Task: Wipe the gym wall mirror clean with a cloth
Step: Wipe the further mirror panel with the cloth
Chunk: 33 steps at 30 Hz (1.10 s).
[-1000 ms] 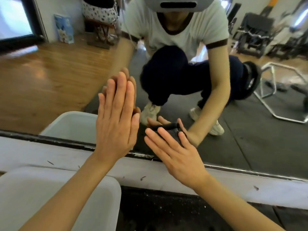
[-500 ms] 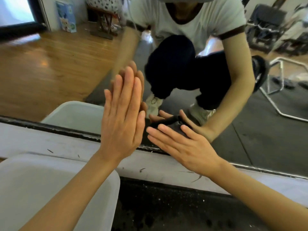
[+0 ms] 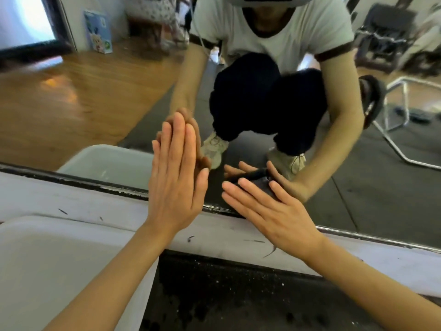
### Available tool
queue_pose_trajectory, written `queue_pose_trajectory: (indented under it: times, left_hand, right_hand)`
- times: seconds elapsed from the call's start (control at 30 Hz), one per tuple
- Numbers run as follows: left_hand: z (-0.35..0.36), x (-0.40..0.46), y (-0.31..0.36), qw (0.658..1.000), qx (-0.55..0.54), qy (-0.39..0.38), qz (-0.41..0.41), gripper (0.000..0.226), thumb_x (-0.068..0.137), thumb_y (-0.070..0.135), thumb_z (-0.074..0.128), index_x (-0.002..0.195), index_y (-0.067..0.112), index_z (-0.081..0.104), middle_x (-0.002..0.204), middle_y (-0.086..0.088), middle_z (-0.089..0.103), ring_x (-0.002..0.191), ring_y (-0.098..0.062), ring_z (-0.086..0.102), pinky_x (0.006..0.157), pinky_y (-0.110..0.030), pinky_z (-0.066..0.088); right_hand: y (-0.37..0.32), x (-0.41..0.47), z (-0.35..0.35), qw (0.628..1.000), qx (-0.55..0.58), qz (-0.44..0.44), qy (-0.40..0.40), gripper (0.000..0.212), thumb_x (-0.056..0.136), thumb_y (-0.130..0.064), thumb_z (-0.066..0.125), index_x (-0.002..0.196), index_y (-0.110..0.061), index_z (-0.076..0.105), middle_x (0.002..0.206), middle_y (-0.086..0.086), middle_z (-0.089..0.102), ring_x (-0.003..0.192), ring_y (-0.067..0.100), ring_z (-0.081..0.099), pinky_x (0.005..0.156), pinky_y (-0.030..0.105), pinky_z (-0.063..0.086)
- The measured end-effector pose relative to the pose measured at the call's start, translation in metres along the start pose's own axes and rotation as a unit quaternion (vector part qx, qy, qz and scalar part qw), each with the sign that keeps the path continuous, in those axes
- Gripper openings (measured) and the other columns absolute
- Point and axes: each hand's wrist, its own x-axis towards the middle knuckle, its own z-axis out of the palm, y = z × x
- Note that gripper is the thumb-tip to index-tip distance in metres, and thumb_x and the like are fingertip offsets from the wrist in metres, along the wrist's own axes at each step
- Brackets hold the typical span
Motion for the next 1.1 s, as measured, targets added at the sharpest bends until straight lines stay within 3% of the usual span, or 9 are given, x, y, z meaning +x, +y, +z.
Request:
queue_pose_trajectory:
  times: [0.23,0.37,0.5,0.6,0.67,0.73,0.83,0.93,1.1]
  left_hand:
    - [0.012,0.004,0.038,0.999,-0.019,-0.011,0.035,0.070,0.104,0.018,0.031,0.160,0.020,-0.012,0.165,0.010,-0.023,0.154,-0.015,-0.013,0.126,-0.036,-0.007]
    - [0.027,0.011,0.047,1.000,-0.014,0.021,0.017,0.063,0.108,0.023,0.025,0.159,0.019,-0.011,0.165,0.009,-0.022,0.154,-0.016,-0.014,0.126,-0.038,-0.005]
    - [0.028,0.009,0.042,0.999,0.009,0.015,0.032,0.063,0.109,0.027,0.024,0.159,0.020,-0.013,0.165,0.009,-0.023,0.154,-0.015,-0.015,0.126,-0.037,-0.005]
    - [0.026,0.011,0.044,0.999,0.020,0.009,0.028,0.064,0.109,0.027,0.025,0.159,0.018,-0.013,0.165,0.007,-0.024,0.154,-0.015,-0.016,0.125,-0.037,-0.007]
    - [0.024,0.011,0.049,1.000,0.017,0.012,0.002,0.066,0.107,0.024,0.031,0.161,0.011,-0.005,0.168,-0.003,-0.017,0.154,-0.014,-0.016,0.126,-0.037,-0.006]
    - [0.023,0.011,0.058,1.000,0.001,0.016,-0.006,0.065,0.104,0.017,0.034,0.159,0.006,0.002,0.168,-0.008,-0.012,0.154,-0.014,-0.015,0.126,-0.038,-0.006]
    - [0.027,0.014,0.069,0.999,-0.016,0.001,0.041,0.068,0.105,0.017,0.031,0.160,0.016,-0.009,0.166,0.008,-0.021,0.154,-0.015,-0.014,0.126,-0.038,-0.007]
    - [0.034,0.017,0.073,0.999,-0.004,-0.006,0.042,0.065,0.108,0.023,0.026,0.159,0.019,-0.013,0.165,0.009,-0.024,0.154,-0.015,-0.015,0.126,-0.036,-0.007]
    - [0.041,0.018,0.071,0.999,0.011,0.018,0.040,0.063,0.109,0.028,0.023,0.159,0.021,-0.016,0.165,0.010,-0.025,0.154,-0.014,-0.017,0.125,-0.037,-0.008]
  right_hand:
    - [0.065,0.037,-0.019,0.952,0.110,0.251,0.139,0.060,0.108,-0.017,0.045,0.159,-0.011,0.016,0.166,0.011,0.011,0.154,0.018,-0.008,0.123,0.045,-0.008]
    - [0.021,-0.003,0.001,0.989,0.060,0.122,0.062,0.064,0.105,-0.014,0.038,0.161,-0.013,0.006,0.168,0.007,-0.010,0.155,0.023,-0.009,0.124,0.046,-0.010]
    - [0.015,-0.035,0.009,0.998,0.024,0.047,0.016,0.060,0.105,-0.007,0.024,0.161,-0.014,0.003,0.168,0.006,-0.014,0.155,0.022,-0.012,0.124,0.043,-0.013]
    - [0.056,-0.009,-0.004,0.982,0.050,0.143,0.109,0.061,0.108,-0.016,0.038,0.161,-0.013,0.008,0.169,0.005,-0.006,0.155,0.022,-0.005,0.123,0.042,-0.009]
    - [0.079,0.014,-0.011,0.950,0.104,0.243,0.167,0.056,0.108,-0.017,0.044,0.158,-0.011,0.019,0.167,0.008,0.015,0.153,0.027,0.010,0.122,0.043,-0.009]
    - [0.081,0.022,-0.013,0.935,0.120,0.281,0.180,0.057,0.107,-0.016,0.045,0.157,-0.010,0.020,0.165,0.010,0.018,0.154,0.028,0.008,0.122,0.045,-0.009]
    - [0.039,-0.018,0.006,0.971,0.068,0.202,0.111,0.073,0.102,-0.015,0.049,0.161,-0.010,0.006,0.169,0.005,-0.006,0.155,0.023,-0.007,0.123,0.046,-0.008]
    - [-0.004,-0.066,0.018,0.988,0.057,0.143,0.032,0.079,0.092,-0.002,0.040,0.161,-0.010,0.003,0.169,0.006,-0.009,0.155,0.024,-0.005,0.123,0.047,-0.004]
    - [0.010,-0.022,0.003,0.967,0.107,0.215,0.083,0.084,0.097,-0.014,0.055,0.161,-0.014,0.001,0.168,0.003,-0.013,0.155,0.020,-0.008,0.125,0.044,-0.009]
